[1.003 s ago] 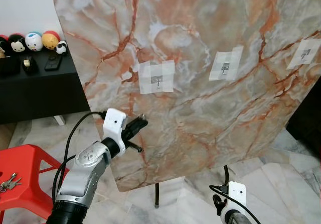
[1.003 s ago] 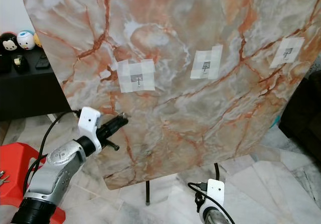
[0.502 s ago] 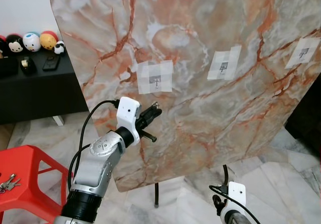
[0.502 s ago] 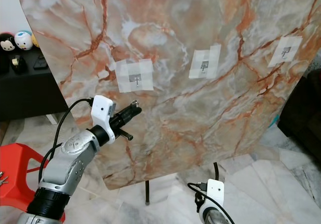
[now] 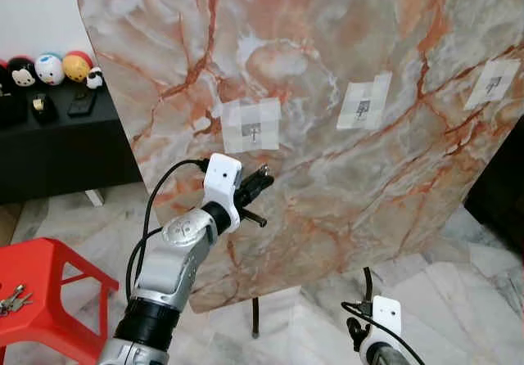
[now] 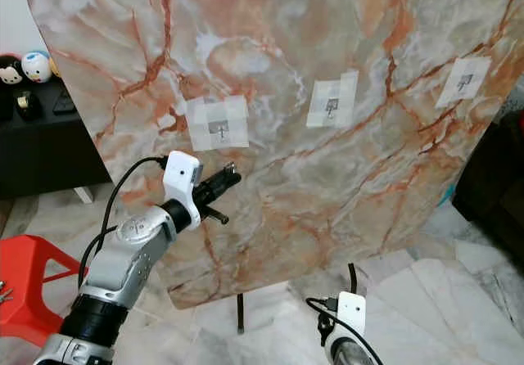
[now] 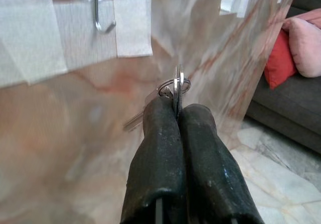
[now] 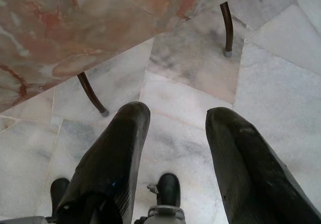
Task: Hang keys on a hook
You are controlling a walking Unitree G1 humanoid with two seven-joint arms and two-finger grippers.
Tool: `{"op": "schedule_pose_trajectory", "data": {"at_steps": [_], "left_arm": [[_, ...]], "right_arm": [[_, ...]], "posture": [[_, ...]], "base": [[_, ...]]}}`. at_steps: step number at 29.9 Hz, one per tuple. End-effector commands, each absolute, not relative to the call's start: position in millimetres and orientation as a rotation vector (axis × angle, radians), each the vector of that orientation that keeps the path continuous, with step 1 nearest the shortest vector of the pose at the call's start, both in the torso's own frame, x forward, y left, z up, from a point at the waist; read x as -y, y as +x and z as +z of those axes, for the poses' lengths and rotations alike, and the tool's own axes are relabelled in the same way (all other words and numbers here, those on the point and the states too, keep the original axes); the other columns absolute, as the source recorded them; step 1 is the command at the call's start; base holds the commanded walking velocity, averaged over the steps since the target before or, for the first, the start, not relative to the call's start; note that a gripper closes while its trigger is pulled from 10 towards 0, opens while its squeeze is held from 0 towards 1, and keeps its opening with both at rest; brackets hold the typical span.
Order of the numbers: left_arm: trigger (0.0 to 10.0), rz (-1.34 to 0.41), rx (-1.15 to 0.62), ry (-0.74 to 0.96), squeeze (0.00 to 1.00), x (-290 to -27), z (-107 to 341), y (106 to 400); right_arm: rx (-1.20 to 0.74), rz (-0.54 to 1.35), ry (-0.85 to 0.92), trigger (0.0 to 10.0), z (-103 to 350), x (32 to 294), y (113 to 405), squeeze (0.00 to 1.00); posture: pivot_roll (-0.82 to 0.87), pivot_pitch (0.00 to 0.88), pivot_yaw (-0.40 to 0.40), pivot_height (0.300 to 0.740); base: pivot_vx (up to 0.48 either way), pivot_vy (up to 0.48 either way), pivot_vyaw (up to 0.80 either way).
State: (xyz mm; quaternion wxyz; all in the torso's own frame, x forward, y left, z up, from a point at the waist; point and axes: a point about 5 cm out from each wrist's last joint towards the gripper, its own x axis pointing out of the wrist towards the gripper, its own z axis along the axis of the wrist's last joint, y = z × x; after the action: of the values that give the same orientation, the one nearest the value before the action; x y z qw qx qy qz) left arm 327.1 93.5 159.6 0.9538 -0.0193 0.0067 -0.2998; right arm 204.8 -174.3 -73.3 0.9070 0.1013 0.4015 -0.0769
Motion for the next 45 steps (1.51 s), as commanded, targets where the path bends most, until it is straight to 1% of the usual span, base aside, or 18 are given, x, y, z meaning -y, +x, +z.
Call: {"op": "schedule_pose_trajectory", "data": {"at_steps": [1, 14, 21, 30, 45], "left_arm": [[10.0, -0.608, -0.024, -0.023, 0.0, -90.3, 161.2, 330.6], [10.0, -0.588, -0.003, -0.021, 0.0, -87.3, 170.9, 341.2], [10.0, -0.536, 0.024, -0.038, 0.0, -92.6, 180.1, 348.5], [10.0, -0.481, 0.015, -0.06, 0.0, -100.7, 180.1, 353.2], [10.0, -0.461, 0.017, -0.094, 0.0, -103.4, 183.8, 355.9]], "right_arm": [[-0.829, -0.159, 0.2, 10.0, -73.6, 175.3, 204.0, 0.0], [-0.821, -0.156, 0.2, 10.0, -72.1, 173.8, 206.9, 0.0], [-0.82, -0.156, 0.199, 10.0, -71.9, 173.9, 207.3, 0.0], [-0.815, -0.154, 0.2, 10.0, -71.0, 173.1, 208.9, 0.0], [-0.814, -0.152, 0.195, 10.0, -70.4, 174.1, 209.8, 0.0]], "posture": [[0.08, 0.0, -0.046, 0.74], [0.08, 0.0, -0.047, 0.74], [0.09, 0.0, -0.052, 0.74], [0.09, 0.0, -0.055, 0.74], [0.09, 0.0, -0.062, 0.74]], "base": [[0.0, 0.0, 0.0], [0.0, 0.0, 0.0], [0.0, 0.0, 0.0], [0.0, 0.0, 0.0], [0.0, 0.0, 0.0]]}}
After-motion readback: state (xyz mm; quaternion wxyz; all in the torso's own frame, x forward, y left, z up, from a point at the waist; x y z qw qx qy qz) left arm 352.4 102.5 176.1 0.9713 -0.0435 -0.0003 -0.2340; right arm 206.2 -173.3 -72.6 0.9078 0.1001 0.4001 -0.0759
